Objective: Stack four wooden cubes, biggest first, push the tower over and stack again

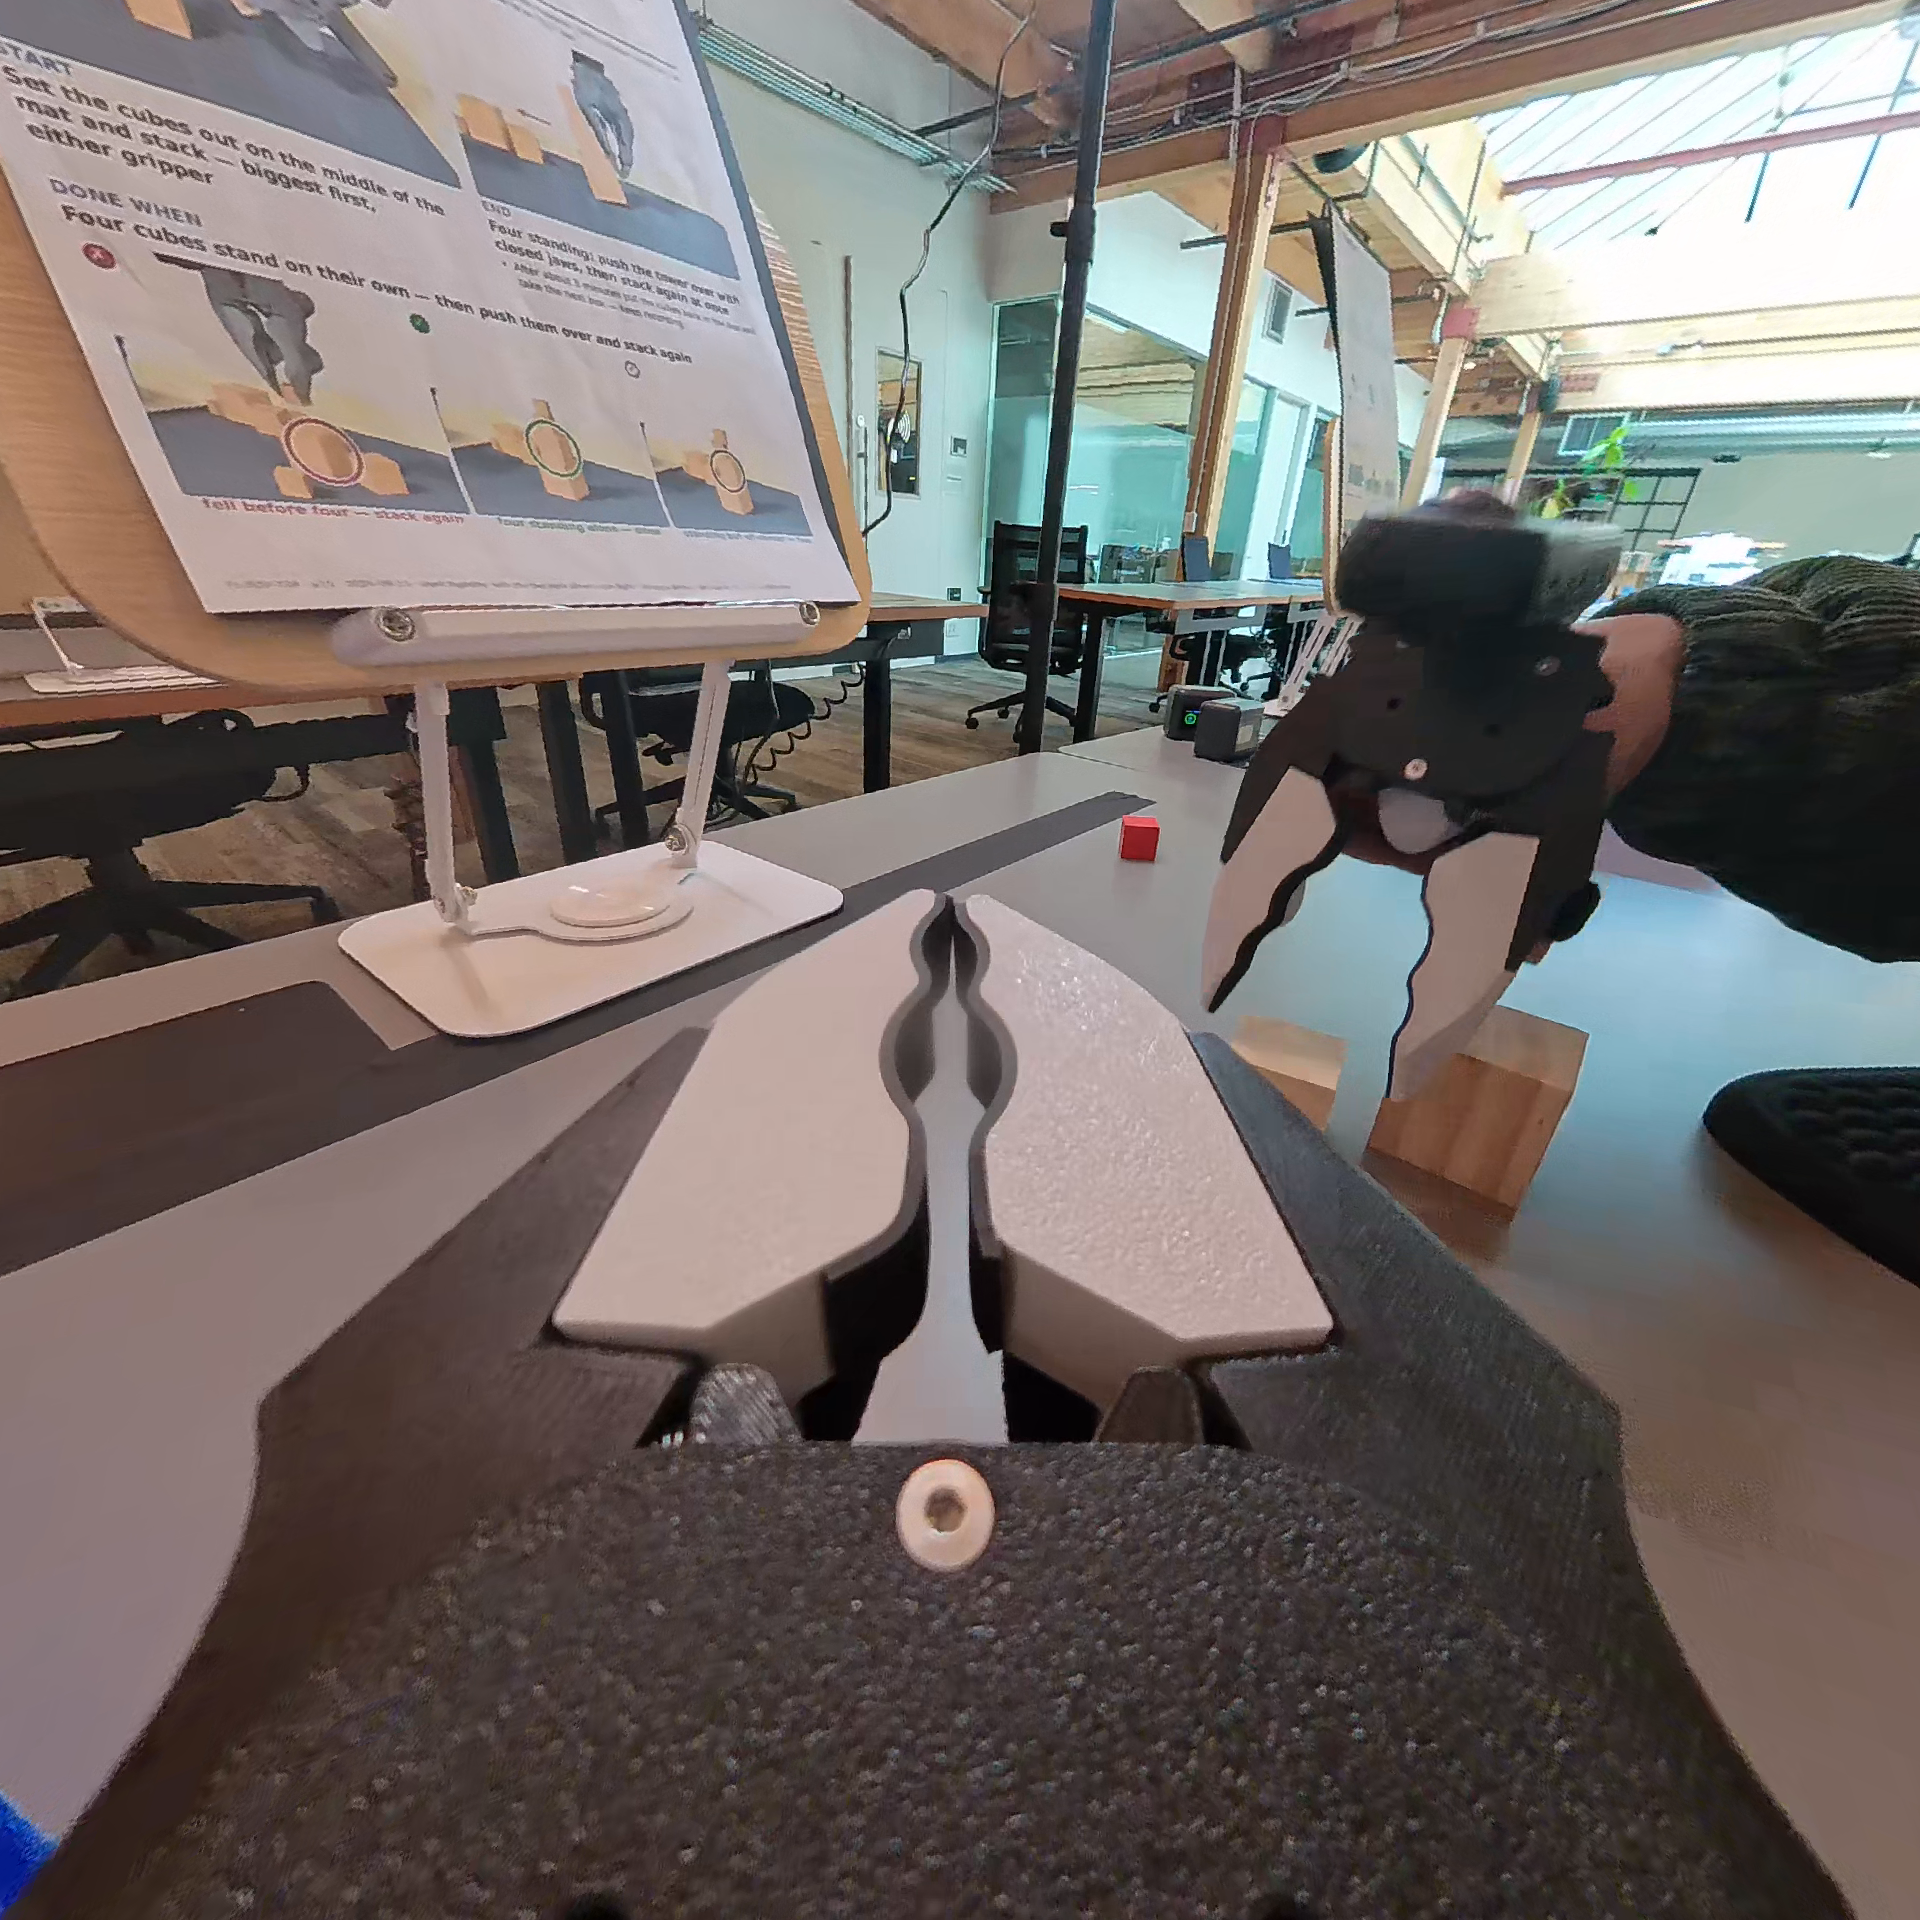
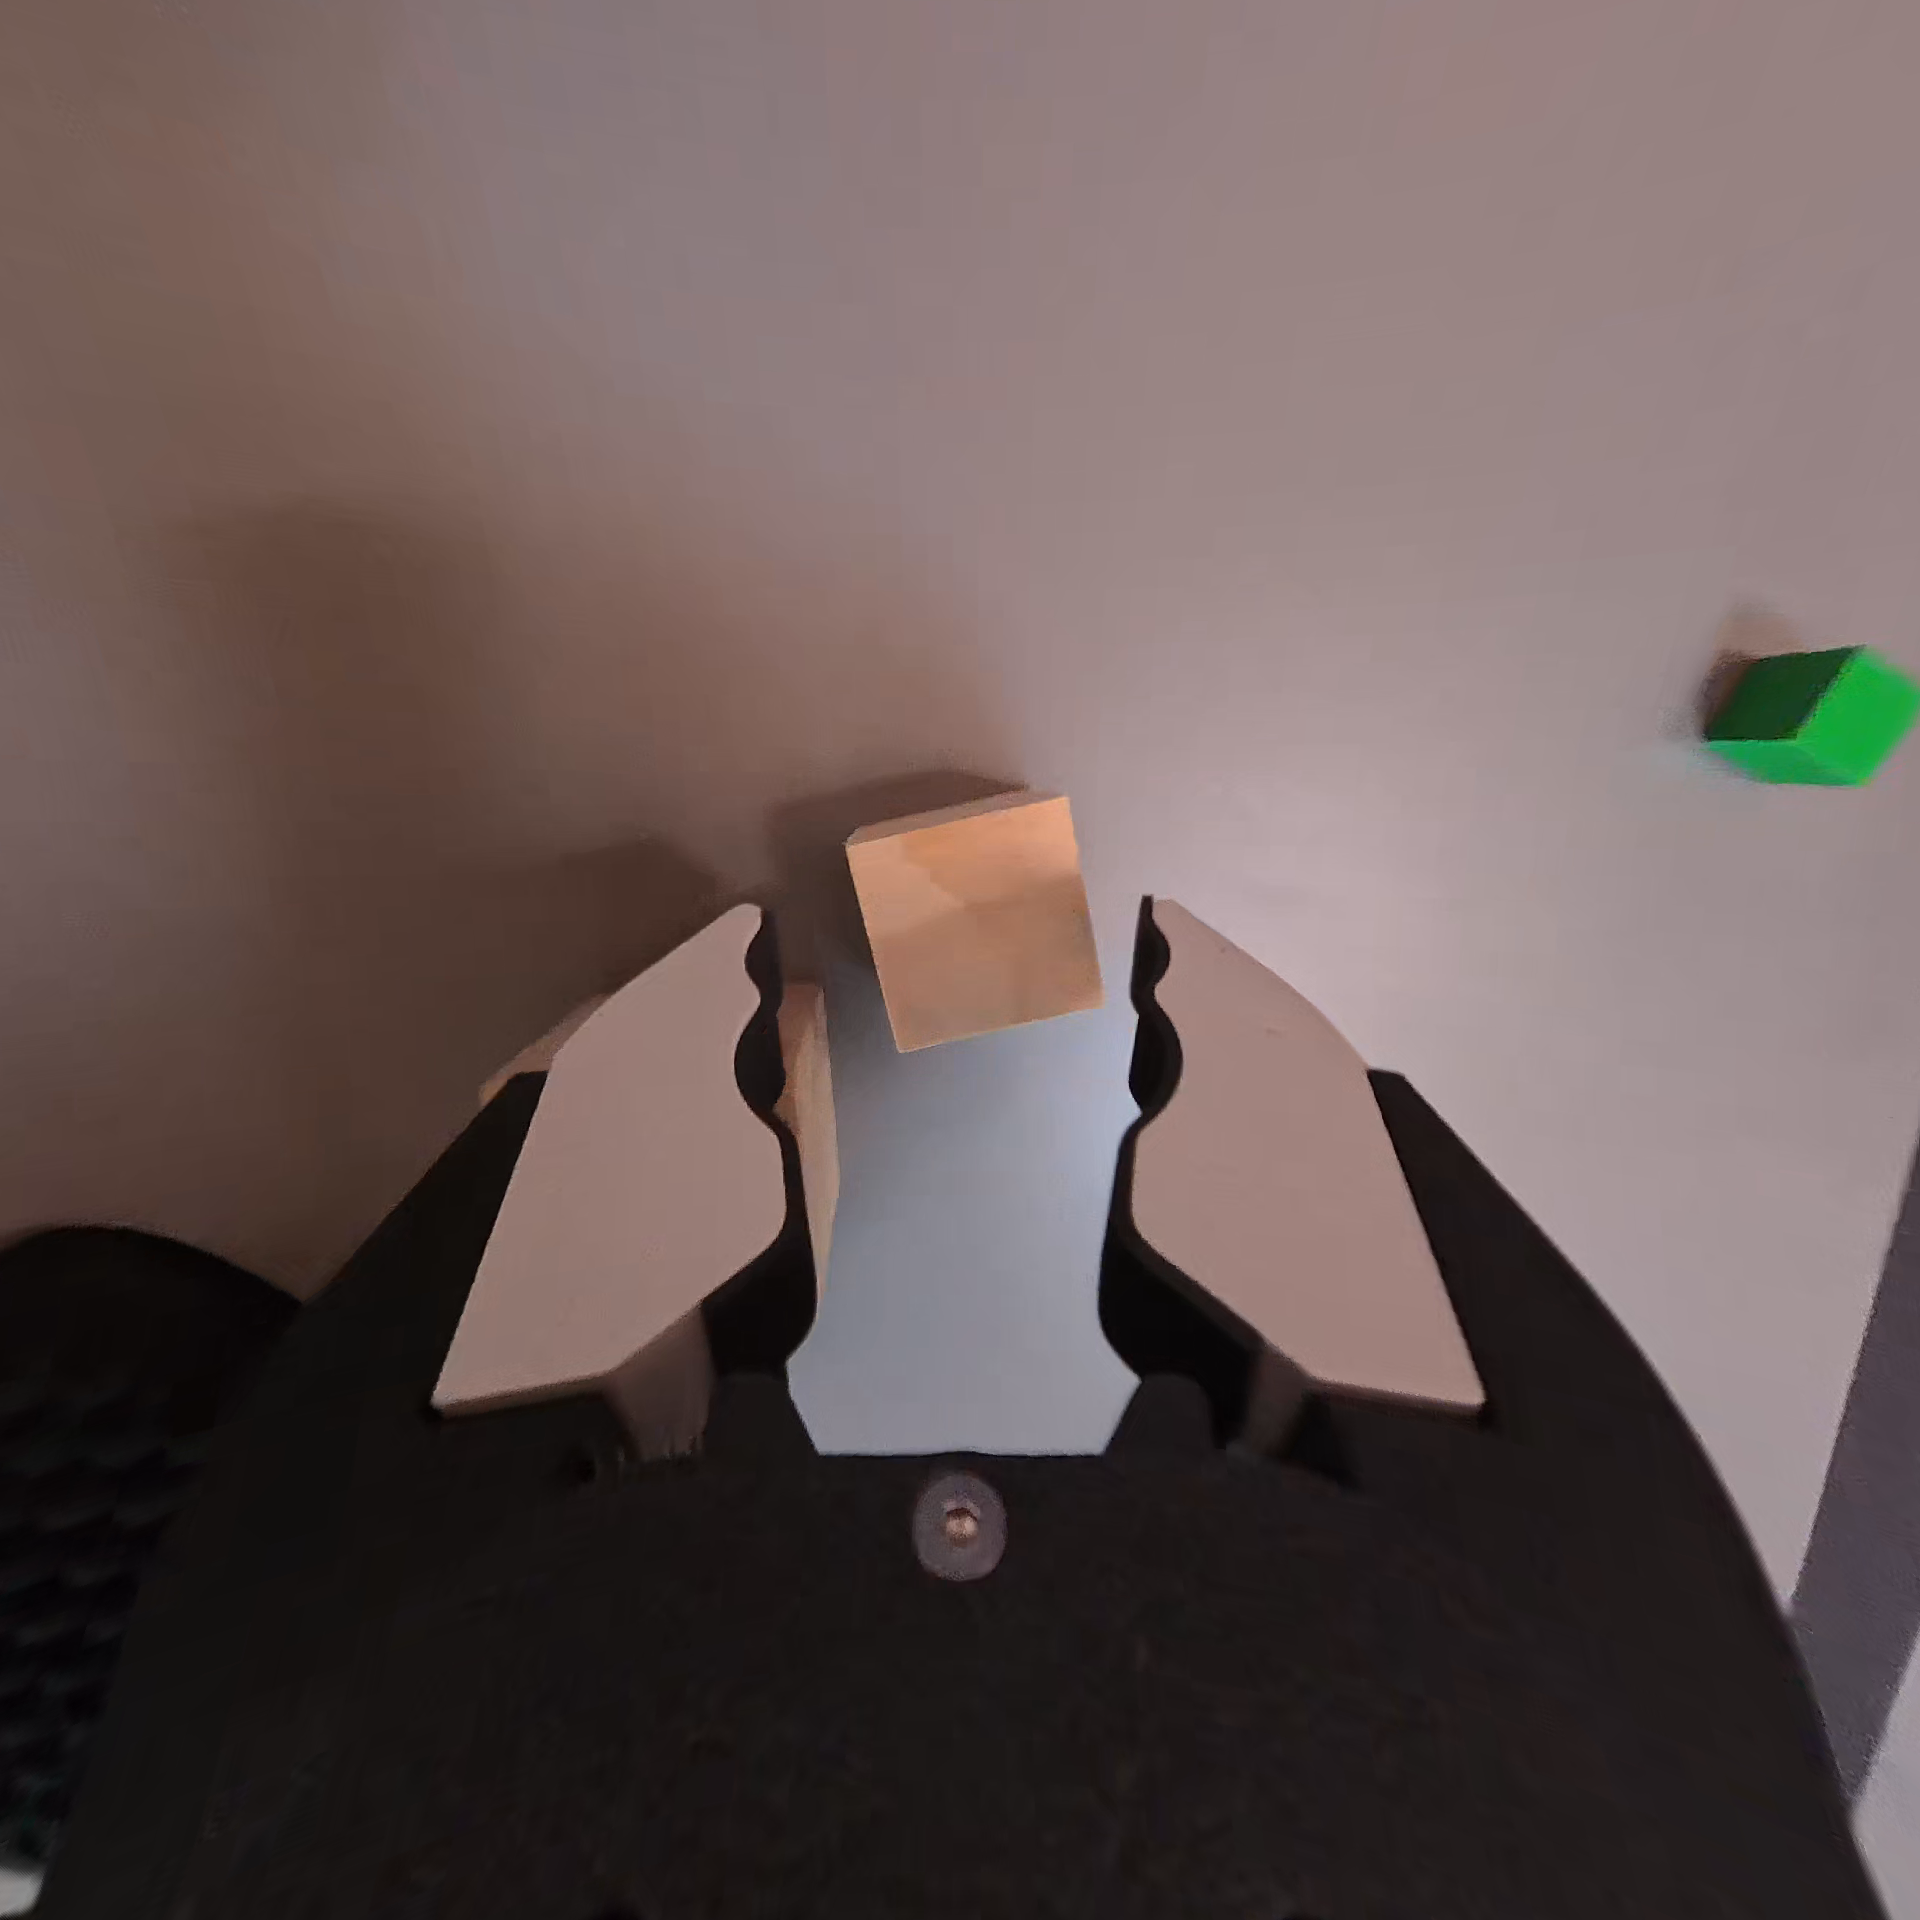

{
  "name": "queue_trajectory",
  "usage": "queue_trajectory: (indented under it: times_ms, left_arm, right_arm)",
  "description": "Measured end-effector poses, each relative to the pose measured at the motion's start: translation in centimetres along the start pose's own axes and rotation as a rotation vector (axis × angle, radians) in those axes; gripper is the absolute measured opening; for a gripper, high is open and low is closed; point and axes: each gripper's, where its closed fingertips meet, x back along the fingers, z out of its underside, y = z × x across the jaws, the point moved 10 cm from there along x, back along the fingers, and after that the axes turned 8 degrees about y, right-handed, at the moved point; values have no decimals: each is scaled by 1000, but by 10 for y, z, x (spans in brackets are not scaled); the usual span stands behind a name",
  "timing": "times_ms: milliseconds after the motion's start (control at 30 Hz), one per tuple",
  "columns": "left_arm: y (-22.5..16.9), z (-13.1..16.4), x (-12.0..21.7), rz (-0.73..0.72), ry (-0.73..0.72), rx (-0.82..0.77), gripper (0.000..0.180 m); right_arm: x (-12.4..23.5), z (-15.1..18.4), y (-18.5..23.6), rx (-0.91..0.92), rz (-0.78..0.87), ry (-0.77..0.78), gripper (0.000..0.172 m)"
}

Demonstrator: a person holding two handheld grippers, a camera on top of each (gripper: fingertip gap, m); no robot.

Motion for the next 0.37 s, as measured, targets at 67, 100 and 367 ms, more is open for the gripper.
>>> queue_trajectory:
  times_ms: [67,100,367]
  left_arm:
    - [0,0,1,10,-5,-1,0]
    - [0,0,1,16,-6,-1,0]
    - [-5,0,-1,56,7,-19,0]
  right_arm:
    - [-10,-2,-1,26,-7,93,54]
    - [-12,-4,-1,36,-8,97,46]
    - [39,-1,6,64,59,-26,45]
